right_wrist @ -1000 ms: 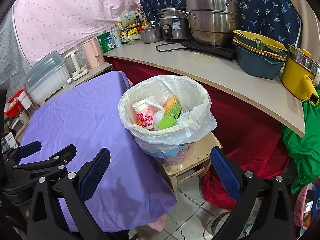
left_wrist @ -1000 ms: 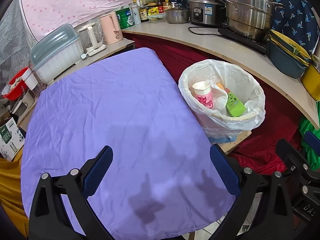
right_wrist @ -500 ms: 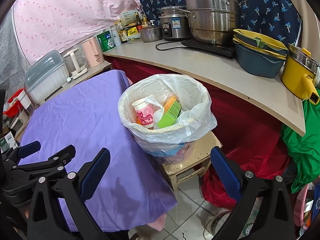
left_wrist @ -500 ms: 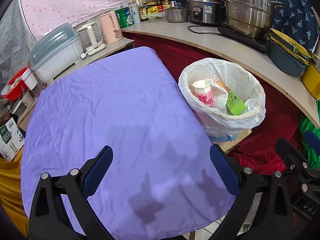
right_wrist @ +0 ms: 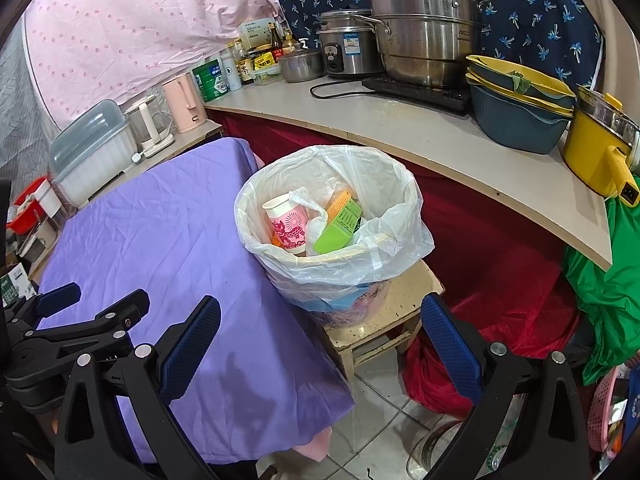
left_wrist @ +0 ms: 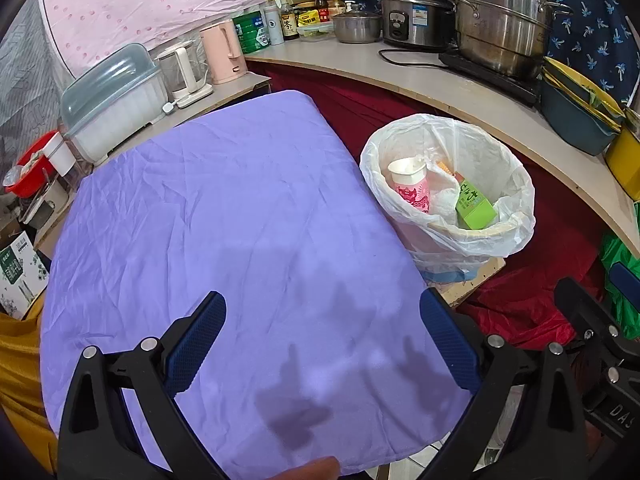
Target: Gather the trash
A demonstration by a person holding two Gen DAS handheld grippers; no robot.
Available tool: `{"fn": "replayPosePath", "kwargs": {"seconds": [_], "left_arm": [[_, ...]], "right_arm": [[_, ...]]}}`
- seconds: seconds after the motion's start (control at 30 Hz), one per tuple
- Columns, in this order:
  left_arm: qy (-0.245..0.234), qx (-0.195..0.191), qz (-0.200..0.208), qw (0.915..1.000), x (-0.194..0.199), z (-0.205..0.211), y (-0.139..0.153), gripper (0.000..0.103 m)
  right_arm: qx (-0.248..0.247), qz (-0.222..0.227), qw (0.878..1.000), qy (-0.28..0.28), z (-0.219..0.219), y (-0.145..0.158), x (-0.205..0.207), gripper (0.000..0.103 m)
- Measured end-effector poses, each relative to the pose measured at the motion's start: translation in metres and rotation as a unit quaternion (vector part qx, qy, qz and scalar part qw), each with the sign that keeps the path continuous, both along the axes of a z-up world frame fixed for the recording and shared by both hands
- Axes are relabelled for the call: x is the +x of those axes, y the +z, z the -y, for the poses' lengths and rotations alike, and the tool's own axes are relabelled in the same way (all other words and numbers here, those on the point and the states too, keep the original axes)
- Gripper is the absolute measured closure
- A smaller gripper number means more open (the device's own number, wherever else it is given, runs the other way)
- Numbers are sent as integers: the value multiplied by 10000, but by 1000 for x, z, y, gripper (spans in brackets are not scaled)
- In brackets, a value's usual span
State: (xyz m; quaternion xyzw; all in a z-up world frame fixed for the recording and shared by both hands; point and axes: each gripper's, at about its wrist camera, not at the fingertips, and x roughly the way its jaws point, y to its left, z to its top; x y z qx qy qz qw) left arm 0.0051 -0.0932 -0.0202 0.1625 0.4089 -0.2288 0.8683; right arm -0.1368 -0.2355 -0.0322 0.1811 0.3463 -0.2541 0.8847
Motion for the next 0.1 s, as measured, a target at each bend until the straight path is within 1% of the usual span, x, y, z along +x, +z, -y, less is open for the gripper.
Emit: {"fn": "replayPosePath", "kwargs": {"seconds": [0.1], "left_arm": [[-19,30,6,10000,0,2,-1,10]], "right_arm": [[7,8,10000,-2,1,-2,1,7]]}}
